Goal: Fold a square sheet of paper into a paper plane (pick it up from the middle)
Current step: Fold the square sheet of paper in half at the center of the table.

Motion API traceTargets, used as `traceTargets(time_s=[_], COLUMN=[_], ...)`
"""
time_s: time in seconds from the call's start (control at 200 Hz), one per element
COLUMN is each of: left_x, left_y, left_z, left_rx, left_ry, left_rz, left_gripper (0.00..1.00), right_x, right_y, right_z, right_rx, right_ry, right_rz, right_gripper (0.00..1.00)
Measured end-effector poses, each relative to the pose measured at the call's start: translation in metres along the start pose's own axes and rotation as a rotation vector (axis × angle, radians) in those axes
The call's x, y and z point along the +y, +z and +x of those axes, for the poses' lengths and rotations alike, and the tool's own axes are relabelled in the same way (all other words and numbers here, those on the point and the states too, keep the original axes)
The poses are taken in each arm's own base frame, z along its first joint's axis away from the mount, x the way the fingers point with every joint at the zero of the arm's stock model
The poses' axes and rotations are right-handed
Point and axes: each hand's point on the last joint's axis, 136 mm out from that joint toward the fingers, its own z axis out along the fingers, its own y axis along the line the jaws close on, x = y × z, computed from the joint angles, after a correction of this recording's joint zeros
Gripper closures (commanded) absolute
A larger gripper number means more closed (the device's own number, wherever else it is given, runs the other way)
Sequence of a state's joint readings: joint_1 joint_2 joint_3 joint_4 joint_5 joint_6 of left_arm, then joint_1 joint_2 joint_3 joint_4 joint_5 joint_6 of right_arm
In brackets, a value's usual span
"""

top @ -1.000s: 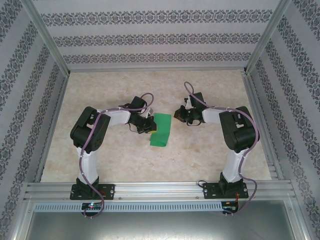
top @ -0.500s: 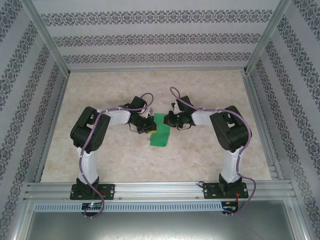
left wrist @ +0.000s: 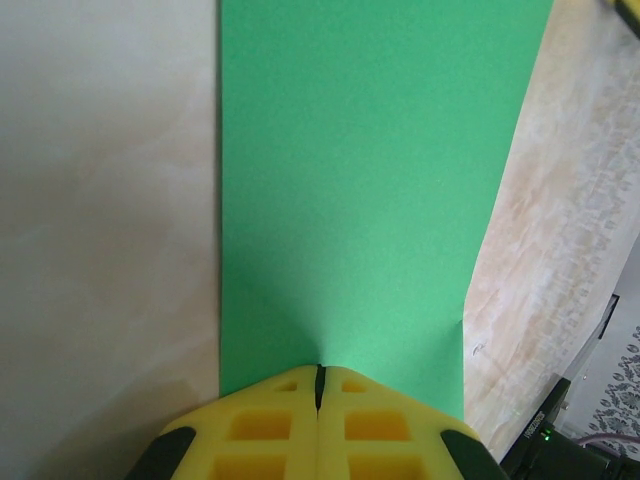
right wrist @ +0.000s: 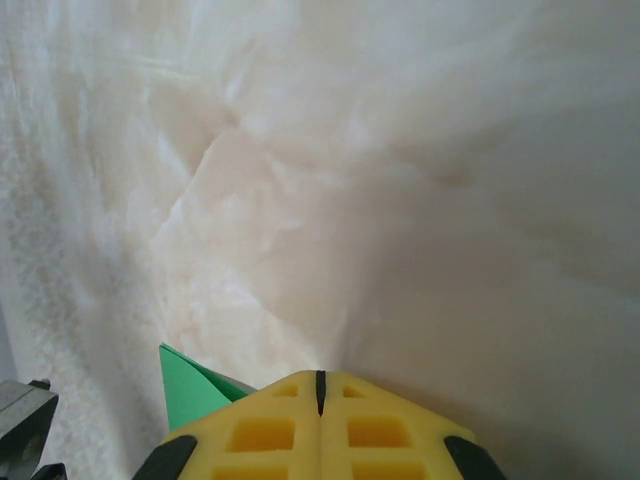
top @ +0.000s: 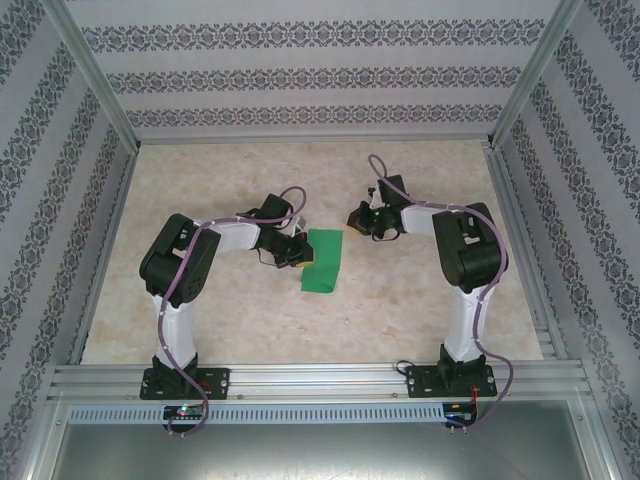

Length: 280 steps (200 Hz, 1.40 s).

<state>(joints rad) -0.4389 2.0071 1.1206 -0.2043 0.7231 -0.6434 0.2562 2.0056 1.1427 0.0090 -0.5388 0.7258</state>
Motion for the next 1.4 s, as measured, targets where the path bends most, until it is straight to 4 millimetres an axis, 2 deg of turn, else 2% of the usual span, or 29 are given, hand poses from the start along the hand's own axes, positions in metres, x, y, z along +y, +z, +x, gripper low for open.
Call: traceTargets(time_s=[0.07, 0.135, 0.205, 0.31, 0.425, 0.535, 0.689, 1.139, 1.399], left_x=[0.000, 0.000, 0.000, 0.000, 0.000, 0.000, 0.000, 0.000, 0.000], left_y=[0.000, 0.000, 0.000, 0.000, 0.000, 0.000, 0.000, 0.000, 0.000], left_z=[0.000, 0.000, 0.000, 0.000, 0.000, 0.000, 0.000, 0.000, 0.000], left_rx=[-0.001, -0.003, -0.004, -0.006, -0.009, -0.013, -0.021, -0.032, -0.034], left_ry=[-0.001, -0.003, -0.003, -0.002, 0.000, 0.004, 0.008, 0.014, 0.012], left_rz=[0.001, 0.002, 0.003, 0.004, 0.007, 0.009, 0.015, 0.023, 0.025], left_gripper=[1.00, 1.00, 1.00, 1.00, 1.00, 1.00, 1.00, 1.00, 1.00], right_x=[0.004, 0.016, 0.033, 0.051, 0.046, 0.033, 0.029, 0.030, 0.028], right_y=[-0.014, -0.027, -0.034, -0.030, -0.019, -0.014, -0.008, 0.009, 0.009], right_z=[0.004, 0.017, 0.040, 0.086, 0.133, 0.156, 0.158, 0.147, 0.149], right_rx=[-0.022, -0.026, -0.011, 0.055, 0.142, 0.181, 0.173, 0.167, 0.172], right_ry=[-0.009, -0.032, -0.076, -0.126, -0.128, -0.105, -0.095, -0.100, -0.135], right_rz=[0.008, 0.002, -0.016, -0.036, -0.018, 0.014, 0.012, 0.027, 0.014], right_gripper=[1.00, 1.00, 1.00, 1.00, 1.00, 1.00, 1.00, 1.00, 1.00])
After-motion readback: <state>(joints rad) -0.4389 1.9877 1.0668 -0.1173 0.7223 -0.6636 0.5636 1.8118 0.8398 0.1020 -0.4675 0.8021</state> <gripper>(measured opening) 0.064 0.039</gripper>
